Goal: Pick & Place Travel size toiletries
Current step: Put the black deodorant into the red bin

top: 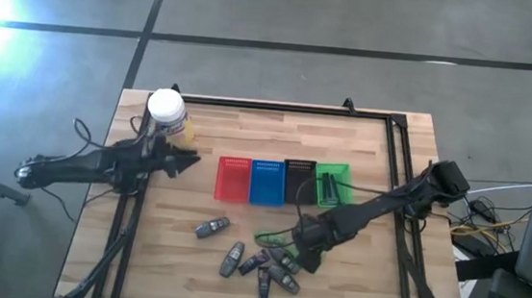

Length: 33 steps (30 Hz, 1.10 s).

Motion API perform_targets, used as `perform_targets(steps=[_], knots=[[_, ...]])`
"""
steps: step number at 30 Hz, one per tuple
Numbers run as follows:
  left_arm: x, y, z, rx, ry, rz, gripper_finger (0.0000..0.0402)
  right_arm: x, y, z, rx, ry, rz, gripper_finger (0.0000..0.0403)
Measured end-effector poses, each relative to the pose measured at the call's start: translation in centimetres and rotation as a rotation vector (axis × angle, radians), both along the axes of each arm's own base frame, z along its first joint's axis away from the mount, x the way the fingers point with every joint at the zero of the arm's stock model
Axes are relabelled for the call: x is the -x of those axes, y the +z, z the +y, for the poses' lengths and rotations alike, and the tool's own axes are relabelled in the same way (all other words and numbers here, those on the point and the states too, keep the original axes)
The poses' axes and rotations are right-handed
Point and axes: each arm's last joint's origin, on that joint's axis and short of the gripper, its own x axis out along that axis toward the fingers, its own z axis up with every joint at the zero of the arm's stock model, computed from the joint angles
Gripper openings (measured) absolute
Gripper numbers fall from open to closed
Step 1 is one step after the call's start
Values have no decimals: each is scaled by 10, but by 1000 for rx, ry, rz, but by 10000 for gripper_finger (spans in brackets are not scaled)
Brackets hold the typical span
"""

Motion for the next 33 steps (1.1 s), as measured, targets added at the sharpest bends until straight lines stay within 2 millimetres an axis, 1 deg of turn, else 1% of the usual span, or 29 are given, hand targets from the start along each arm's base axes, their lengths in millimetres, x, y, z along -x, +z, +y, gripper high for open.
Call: perform_targets(steps=[6, 8, 11, 13, 15, 19, 21, 24, 26, 30, 33], knots=[[-19, 20, -4, -97, -239, 351, 287, 8, 10, -1, -8, -35, -7, 292], [-27, 26, -7, -122, -317, 424, 287, 9, 11, -1, -4, -23, -4, 288], [-42, 36, -14, -130, -421, 476, 287, 12, 11, -1, 8, -1, 12, 291], [-49, 40, -22, -127, -458, 541, 287, 13, 11, -1, 17, 25, 21, 298], [-56, 41, -31, -157, -480, 645, 287, 15, 11, -1, 43, 56, 20, 306], [-65, 49, -58, -231, -471, 765, 287, 22, 10, 1, 101, 109, 20, 319], [-70, 49, -76, -244, -478, 787, 287, 26, 9, 2, 113, 116, 16, 325], [-75, 53, -100, -242, -446, 757, 287, 31, 8, 7, 147, 119, 5, 332], [-77, 50, -114, -245, -424, 757, 287, 35, 9, 12, 179, 117, -14, 336], [-80, 47, -135, -189, -418, 744, 287, 41, 9, 21, 233, 112, -49, 344], [-84, 33, -146, -161, -399, 770, 287, 45, 8, 27, 264, 132, -66, 348]])
